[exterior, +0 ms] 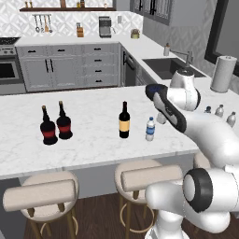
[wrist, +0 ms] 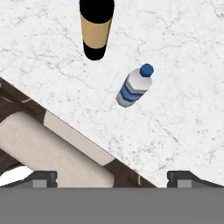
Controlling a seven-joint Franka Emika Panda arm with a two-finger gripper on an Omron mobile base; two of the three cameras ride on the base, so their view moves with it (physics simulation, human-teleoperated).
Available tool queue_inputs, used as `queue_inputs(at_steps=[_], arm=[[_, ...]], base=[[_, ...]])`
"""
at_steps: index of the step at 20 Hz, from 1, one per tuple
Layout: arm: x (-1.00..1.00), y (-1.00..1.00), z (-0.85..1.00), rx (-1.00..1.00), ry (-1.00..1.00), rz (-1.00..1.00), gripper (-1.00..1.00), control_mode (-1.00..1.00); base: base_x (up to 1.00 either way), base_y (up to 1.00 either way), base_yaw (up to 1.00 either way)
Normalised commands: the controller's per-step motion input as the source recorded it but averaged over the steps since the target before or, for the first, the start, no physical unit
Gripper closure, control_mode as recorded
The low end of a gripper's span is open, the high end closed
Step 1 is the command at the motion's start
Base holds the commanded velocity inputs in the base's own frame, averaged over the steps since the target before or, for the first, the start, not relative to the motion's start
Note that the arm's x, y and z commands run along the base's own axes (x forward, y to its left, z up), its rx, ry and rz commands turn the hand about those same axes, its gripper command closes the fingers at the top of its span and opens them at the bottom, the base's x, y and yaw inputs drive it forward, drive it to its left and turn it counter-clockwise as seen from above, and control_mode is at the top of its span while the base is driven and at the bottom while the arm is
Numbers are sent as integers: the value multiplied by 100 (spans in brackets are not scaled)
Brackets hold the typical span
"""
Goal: Move the plastic bottles in the middle to the plastics group, and the glass bottles in the middle to the glass group.
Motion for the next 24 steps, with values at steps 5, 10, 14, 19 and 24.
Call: queue_inputs(at_steps=[5, 10, 14, 19, 24], arm=[[31, 36, 9, 2, 3, -2, -100, -100], [49, 20, -5, 0, 5, -3, -100, -100], [35, -11, -19, 0, 0, 0, -100, -100], [23, -16, -25, 2, 0, 0, -100, -100], [24, 0, -21, 6, -1, 0, -100, -100]], base=[[0, 0, 0], [0, 0, 0], [0, 0, 0], [0, 0, 0], [0, 0, 0]])
